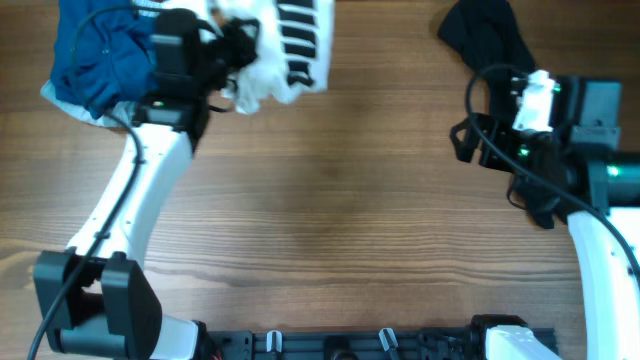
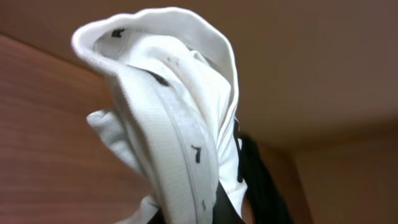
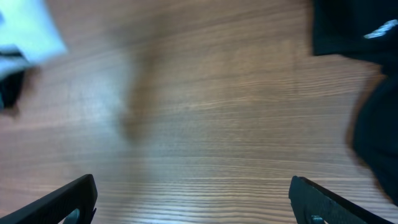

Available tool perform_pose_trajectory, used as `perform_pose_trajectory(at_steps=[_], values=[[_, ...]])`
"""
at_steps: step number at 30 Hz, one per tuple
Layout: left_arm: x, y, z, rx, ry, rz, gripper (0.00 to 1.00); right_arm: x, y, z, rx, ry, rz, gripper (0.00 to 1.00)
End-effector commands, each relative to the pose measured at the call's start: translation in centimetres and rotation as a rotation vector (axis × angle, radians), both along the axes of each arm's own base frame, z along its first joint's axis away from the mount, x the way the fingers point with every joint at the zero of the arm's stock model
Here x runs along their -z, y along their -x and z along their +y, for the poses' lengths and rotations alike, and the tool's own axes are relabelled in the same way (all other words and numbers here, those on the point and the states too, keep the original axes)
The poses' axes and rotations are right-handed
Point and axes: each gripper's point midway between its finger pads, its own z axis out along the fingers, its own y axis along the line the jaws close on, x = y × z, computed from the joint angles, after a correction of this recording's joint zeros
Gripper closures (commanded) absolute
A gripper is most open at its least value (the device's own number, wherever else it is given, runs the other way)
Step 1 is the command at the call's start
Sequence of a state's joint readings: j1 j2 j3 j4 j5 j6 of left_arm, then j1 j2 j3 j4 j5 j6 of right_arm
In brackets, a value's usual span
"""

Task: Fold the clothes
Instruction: 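Lower the bundle onto the blue clothes pile and open the left gripper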

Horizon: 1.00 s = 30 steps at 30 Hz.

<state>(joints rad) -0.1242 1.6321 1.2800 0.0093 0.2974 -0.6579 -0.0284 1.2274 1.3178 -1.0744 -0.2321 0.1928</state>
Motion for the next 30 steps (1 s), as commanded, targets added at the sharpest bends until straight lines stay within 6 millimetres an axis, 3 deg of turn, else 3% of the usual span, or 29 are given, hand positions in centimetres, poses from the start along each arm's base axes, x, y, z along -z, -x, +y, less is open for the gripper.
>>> perform_pose_trajectory(at_steps=[1, 5, 9, 16, 19, 23, 26, 30], values=[[-3.9, -1.6, 9.1, -0.278, 0.110, -0.090, 0.96, 1.3, -1.1, 2.7, -0.094, -0.011, 0.029, 0.00], [-6.7, -2.2, 15.0, -0.441, 0.181, -0.204, 0.96, 2.5, -2.1, 5.3, -0.171, -0.009, 0.044, 0.00], [-8.3, -2.4, 19.2, -0.560, 0.177, -0.304, 0.96, 4.0, -2.6, 7.9, -0.243, -0.006, 0.068, 0.00], [-8.0, -3.6, 25.5, -0.746, 0.333, -0.437, 0.96, 6.7, -2.7, 10.2, -0.307, 0.004, 0.141, 0.00], [-7.0, -3.6, 29.6, -0.860, 0.407, -0.506, 0.96, 7.3, -2.4, 10.4, -0.313, 0.006, 0.172, 0.00], [-4.2, -3.9, 33.0, -0.954, 0.485, -0.502, 0.96, 7.4, -2.2, 10.5, -0.315, 0.002, 0.179, 0.00], [-1.8, -5.2, 34.3, -0.969, 0.506, -0.470, 0.96, 7.3, -2.2, 10.6, -0.310, -0.008, 0.181, 0.00], [1.9, -7.0, 34.6, -0.964, 0.498, -0.406, 0.96, 7.2, -2.2, 10.9, -0.303, -0.027, 0.183, 0.00]])
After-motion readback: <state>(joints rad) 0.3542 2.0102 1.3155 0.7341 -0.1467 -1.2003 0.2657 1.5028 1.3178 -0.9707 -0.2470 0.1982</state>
